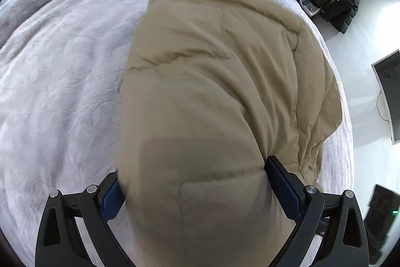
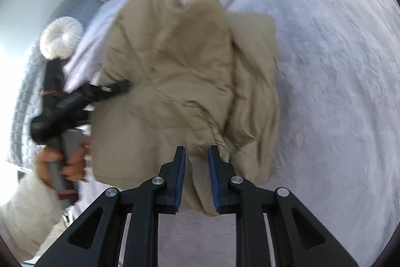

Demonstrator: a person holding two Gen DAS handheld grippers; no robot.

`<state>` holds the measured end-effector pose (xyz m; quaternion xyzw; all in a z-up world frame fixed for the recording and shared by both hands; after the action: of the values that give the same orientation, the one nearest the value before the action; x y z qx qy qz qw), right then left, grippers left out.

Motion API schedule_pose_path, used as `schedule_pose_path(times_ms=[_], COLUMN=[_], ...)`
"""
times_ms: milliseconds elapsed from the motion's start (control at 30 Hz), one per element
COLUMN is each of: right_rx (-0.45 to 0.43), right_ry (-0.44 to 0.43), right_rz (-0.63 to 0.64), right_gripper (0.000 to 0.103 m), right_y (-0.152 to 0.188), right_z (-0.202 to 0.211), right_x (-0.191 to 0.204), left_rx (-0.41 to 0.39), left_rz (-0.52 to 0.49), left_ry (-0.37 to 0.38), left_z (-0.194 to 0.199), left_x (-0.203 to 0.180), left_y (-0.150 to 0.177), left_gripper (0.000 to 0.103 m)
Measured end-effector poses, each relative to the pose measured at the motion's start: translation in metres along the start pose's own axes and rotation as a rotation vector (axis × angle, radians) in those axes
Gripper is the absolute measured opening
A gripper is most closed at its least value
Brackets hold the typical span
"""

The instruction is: Fold large clothes

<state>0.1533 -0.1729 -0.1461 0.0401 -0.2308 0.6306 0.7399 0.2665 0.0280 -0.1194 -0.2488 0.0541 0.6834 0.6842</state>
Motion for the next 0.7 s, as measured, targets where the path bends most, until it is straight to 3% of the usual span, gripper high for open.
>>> schedule_pose_path(times_ms=[167, 333, 400, 533, 700], right_rx=[0.062, 0.103, 0.053, -0.112, -0.21], right_ry=[0.03, 0.035, 0.034, 0.004, 0.06], right_rz=[-0.02, -0.055, -0.04, 0.014, 0.037], right_gripper=[0.011, 0.011, 0.011, 0.011, 0.011], right_y=[0.012, 0.016, 0.007, -0.032, -0.096], right_z=[-0.03, -0.038, -0.017, 0.032, 0.029], right_x=[-0.023, -0.032, -0.025, -0.006, 0.005], left_rx=[-0.066, -0.045, -0.046, -0.035, -0.019], left_rz=[-0.022, -0.095, -0.119, -0.103, -0.123], left_ry=[-0.026, -0.106, -0.14, -0.129, -0.163], left_z=[0.035, 0.025, 0.019, 0.016, 0.011], left_x=[-0.019, -0.03, -0.027, -0.019, -0.017], left_y=[0.021, 0.058, 0.064, 0.064, 0.065], left_gripper=[0.1, 0.1, 0.1, 0.1, 0.1])
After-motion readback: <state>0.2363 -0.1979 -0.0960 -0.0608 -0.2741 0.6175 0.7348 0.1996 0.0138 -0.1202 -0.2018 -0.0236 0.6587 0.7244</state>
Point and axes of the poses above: each gripper's, at about its wrist camera, not at the fingertips, and z roughly against the way its jaws point, x to its left, y to its underside, the point moved 5 cm from there along -z, roughly the way its jaws point, and after that the axes turned 2 degrees about x, right-handed, at the moved point
